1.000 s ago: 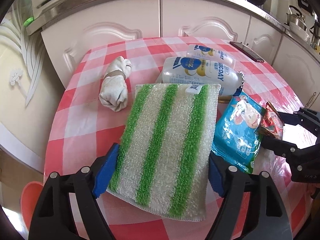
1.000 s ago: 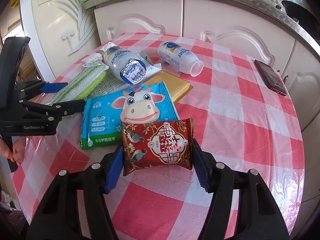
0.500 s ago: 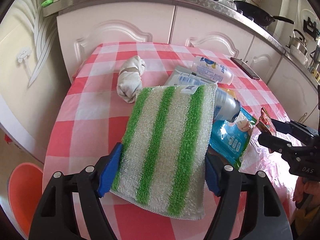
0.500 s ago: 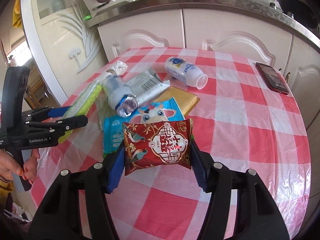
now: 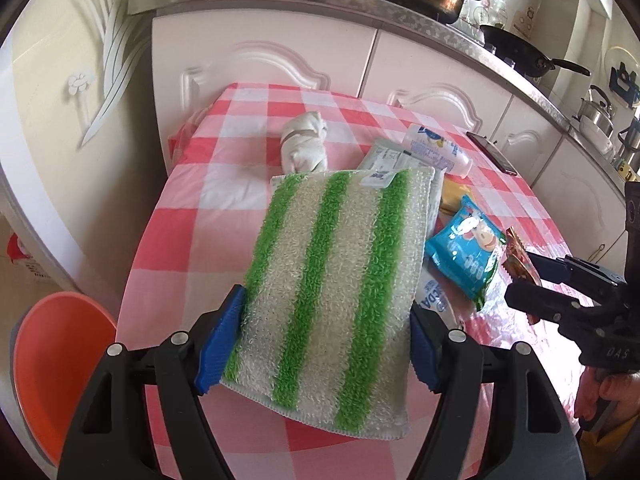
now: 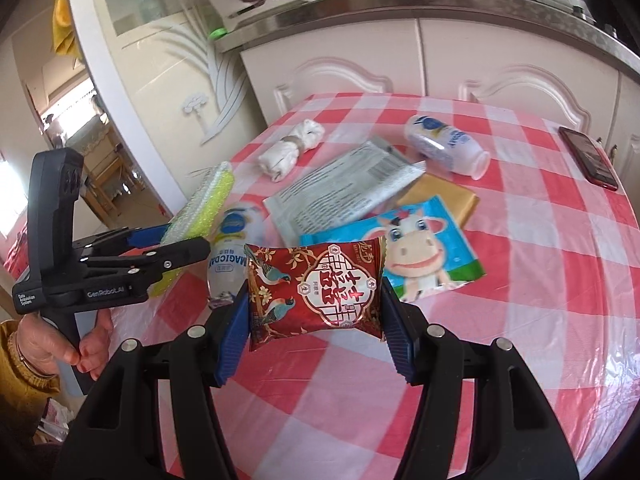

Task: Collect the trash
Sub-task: 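Lift and carry the red bag and striped sponge over the orange bucket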

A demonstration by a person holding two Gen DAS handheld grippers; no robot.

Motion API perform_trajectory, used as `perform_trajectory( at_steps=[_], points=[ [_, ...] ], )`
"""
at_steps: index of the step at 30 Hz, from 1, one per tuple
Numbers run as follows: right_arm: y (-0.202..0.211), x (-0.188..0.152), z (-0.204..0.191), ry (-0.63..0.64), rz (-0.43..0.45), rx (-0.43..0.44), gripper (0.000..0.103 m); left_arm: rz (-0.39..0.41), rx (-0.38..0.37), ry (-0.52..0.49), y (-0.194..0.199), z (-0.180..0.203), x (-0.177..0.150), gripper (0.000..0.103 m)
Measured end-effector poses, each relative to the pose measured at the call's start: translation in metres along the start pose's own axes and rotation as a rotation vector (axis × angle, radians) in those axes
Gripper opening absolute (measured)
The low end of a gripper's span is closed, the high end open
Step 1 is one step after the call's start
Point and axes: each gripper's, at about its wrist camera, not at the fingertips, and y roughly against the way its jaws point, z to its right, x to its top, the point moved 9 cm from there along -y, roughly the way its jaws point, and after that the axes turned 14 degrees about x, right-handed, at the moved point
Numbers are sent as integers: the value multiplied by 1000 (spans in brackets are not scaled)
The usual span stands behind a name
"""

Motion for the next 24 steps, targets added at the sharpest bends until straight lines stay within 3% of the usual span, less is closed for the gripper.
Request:
perform_trajectory(
  at_steps=[11, 24],
  points=[
    [-8, -6, -15, 9, -22, -17, 61, 6, -55, 11, 0, 6, -8, 73],
    [1, 7, -29, 13, 8, -6, 61, 43, -11, 80, 15, -38, -9, 73]
  ],
)
